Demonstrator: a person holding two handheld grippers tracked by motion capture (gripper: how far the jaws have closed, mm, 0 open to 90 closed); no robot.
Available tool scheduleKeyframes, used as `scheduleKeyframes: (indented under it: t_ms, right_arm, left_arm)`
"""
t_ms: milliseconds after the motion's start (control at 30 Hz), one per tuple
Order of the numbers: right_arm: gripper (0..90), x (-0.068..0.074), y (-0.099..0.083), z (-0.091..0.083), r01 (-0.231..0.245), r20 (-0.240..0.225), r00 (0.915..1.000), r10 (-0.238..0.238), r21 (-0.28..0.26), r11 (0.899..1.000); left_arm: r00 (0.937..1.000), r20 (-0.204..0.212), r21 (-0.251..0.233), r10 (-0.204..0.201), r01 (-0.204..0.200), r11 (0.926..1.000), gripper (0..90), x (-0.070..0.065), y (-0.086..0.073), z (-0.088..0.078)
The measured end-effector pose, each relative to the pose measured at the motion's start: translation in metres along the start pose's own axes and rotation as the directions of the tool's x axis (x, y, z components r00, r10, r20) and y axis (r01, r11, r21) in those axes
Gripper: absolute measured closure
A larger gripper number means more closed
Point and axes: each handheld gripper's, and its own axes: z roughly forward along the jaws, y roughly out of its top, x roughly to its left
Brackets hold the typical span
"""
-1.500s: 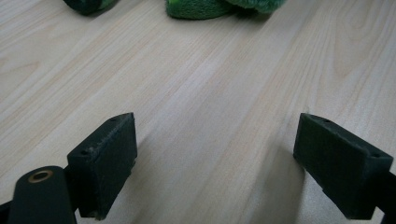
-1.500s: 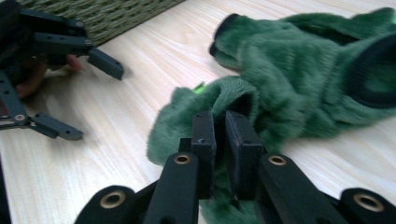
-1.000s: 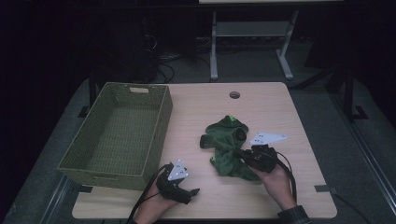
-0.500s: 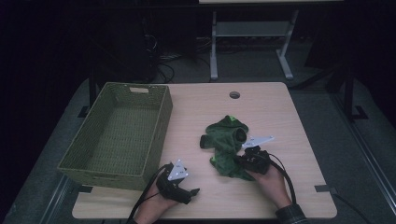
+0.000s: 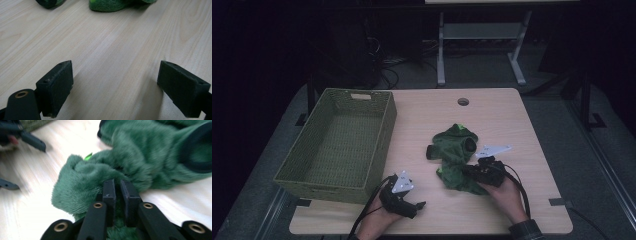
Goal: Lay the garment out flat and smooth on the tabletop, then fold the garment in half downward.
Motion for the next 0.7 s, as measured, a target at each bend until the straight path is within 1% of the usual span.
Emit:
scheduleKeyframes:
  t_ms: [33, 100, 133, 167, 200, 233, 300, 367, 433, 533, 600, 667, 700]
  right_arm:
    - [78.6, -0.001, 0.000, -0.003, 0.010, 0.000, 0.9999, -0.010, -0.010, 1.000]
    - [76.5, -0.004, -0.002, -0.012, 0.008, 0.016, 0.9998, -0.008, -0.022, 1.000]
    - [74.8, -0.007, -0.003, -0.016, 0.004, 0.014, 0.9999, -0.004, -0.027, 1.000]
    - [73.0, -0.008, -0.005, -0.021, -0.011, 0.020, 0.9997, 0.012, -0.041, 0.999]
    - [70.7, -0.011, -0.007, -0.026, -0.019, 0.018, 0.9996, 0.020, -0.055, 0.998]
    - [68.7, -0.012, -0.008, -0.030, -0.020, 0.020, 0.9996, 0.022, -0.061, 0.998]
    - [64.9, -0.015, -0.014, -0.040, -0.014, 0.039, 0.9991, 0.017, -0.070, 0.997]
    - [60.7, -0.019, -0.023, -0.047, -0.018, 0.037, 0.9991, 0.021, -0.072, 0.997]
    - [60.0, -0.022, -0.034, -0.055, -0.024, 0.045, 0.9986, 0.027, -0.066, 0.998]
    - [58.5, -0.023, -0.047, -0.066, -0.034, 0.060, 0.9974, 0.039, -0.081, 0.996]
    - [58.1, -0.023, -0.054, -0.071, -0.027, 0.082, 0.9961, 0.034, -0.082, 0.996]
    - [58.1, -0.022, -0.060, -0.075, -0.033, 0.087, 0.9954, 0.040, -0.077, 0.996]
    - [58.1, -0.022, -0.063, -0.077, -0.037, 0.094, 0.9946, 0.044, -0.072, 0.997]
  left_arm:
    - [1.0000, 0.001, 0.000, 0.001, -0.001, 1.0000, 12.6, 0.000, 0.000, 0.000]
    - [1.0000, -0.001, -0.003, -0.003, 0.003, 1.0000, 13.2, 0.001, 0.000, 0.000]
    - [1.0000, 0.001, -0.004, 0.000, 0.000, 1.0000, 13.3, 0.001, 0.000, 0.000]
    - [1.0000, 0.006, -0.005, 0.004, -0.004, 1.0000, 13.3, 0.002, 0.000, 0.000]
    - [0.9999, 0.011, -0.008, -0.003, 0.003, 1.0000, 13.5, 0.001, -0.001, 0.000]
    - [0.9999, 0.014, -0.010, -0.002, 0.002, 0.9999, 13.8, 0.002, -0.001, 0.000]
    - [0.9997, 0.024, -0.009, 0.009, -0.009, 0.9999, 13.9, 0.004, -0.001, -0.001]
    - [0.9995, 0.030, -0.009, 0.013, -0.013, 0.9999, 14.0, 0.005, -0.001, -0.001]
    - [0.9995, 0.030, -0.010, 0.012, -0.012, 0.9999, 14.0, 0.006, -0.001, -0.001]
    - [0.9995, 0.028, -0.011, 0.011, -0.011, 0.9999, 14.0, 0.006, -0.001, 0.000]
    - [0.9996, 0.026, -0.010, 0.007, -0.007, 0.9999, 13.9, 0.005, -0.001, -0.001]
    - [0.9999, 0.015, -0.010, 0.003, -0.002, 1.0000, 13.9, 0.004, -0.001, -0.001]
    - [0.9999, 0.016, -0.010, -0.001, 0.001, 0.9999, 13.7, 0.004, -0.001, 0.000]
